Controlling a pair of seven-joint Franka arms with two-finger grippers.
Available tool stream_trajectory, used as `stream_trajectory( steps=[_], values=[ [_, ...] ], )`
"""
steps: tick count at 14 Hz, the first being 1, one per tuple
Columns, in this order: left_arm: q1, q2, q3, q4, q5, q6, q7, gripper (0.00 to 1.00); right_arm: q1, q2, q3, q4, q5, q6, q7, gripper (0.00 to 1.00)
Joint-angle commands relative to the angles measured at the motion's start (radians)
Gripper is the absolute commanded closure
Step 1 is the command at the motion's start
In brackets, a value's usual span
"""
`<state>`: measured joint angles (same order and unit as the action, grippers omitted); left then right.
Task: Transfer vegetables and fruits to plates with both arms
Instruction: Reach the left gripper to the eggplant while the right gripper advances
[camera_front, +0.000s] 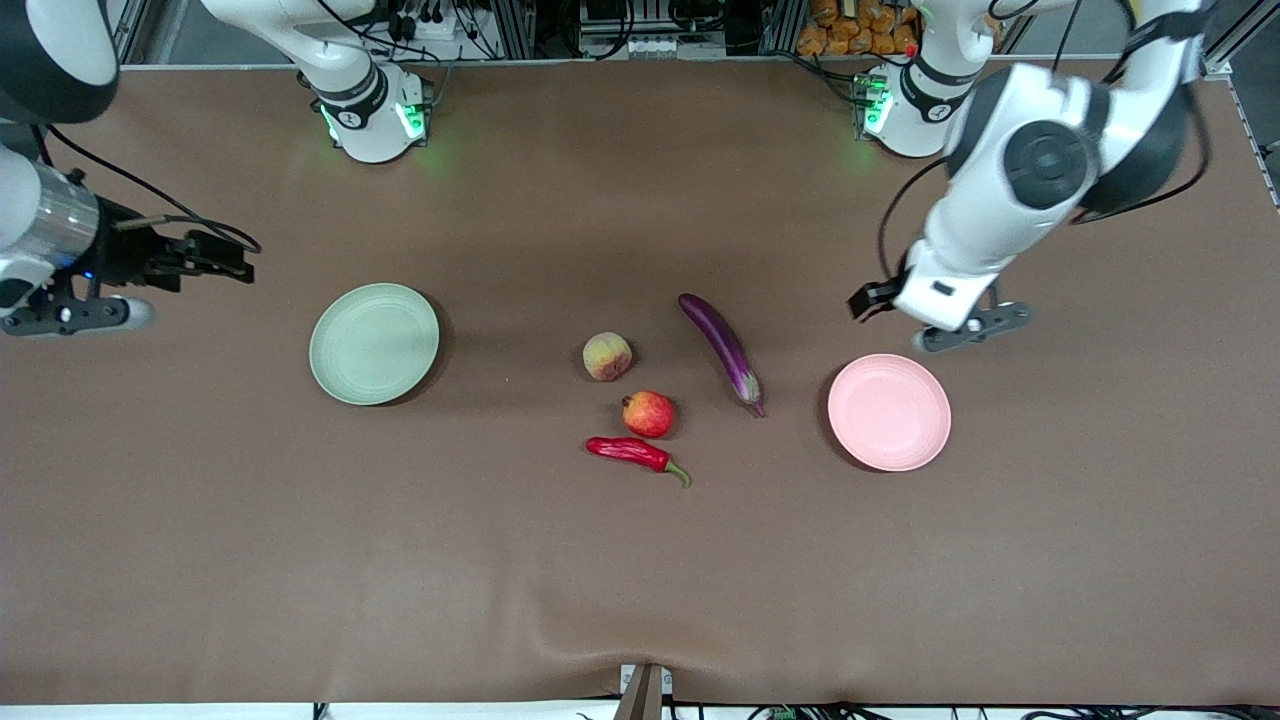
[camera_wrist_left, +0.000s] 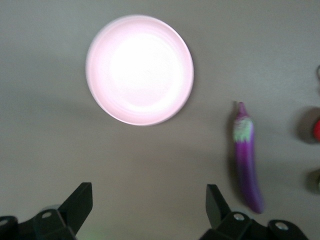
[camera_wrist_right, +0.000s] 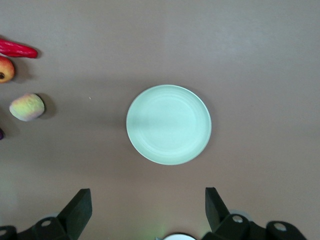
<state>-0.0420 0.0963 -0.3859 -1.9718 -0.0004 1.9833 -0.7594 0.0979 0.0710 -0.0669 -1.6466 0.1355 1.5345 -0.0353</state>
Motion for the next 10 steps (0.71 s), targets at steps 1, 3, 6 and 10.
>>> stream_trajectory(
  steps=[1, 3, 6, 10],
  values=[
    [-0.021, 0.112, -0.037, 0.010, 0.016, 0.102, -0.139, 0.00, 0.058, 0.061, -0.004, 0.002, 0.019, 0.064, 0.052, 0.00],
    [-0.065, 0.212, -0.037, 0.010, 0.016, 0.213, -0.226, 0.00, 0.106, 0.104, -0.004, 0.002, 0.039, 0.117, 0.107, 0.00],
    [-0.151, 0.318, -0.033, 0.013, 0.016, 0.356, -0.377, 0.00, 0.157, 0.150, -0.004, 0.002, 0.076, 0.160, 0.147, 0.00],
    [-0.196, 0.405, -0.030, 0.013, 0.017, 0.457, -0.468, 0.13, 0.244, 0.233, -0.004, 0.002, 0.087, 0.306, 0.275, 0.00]
  ],
)
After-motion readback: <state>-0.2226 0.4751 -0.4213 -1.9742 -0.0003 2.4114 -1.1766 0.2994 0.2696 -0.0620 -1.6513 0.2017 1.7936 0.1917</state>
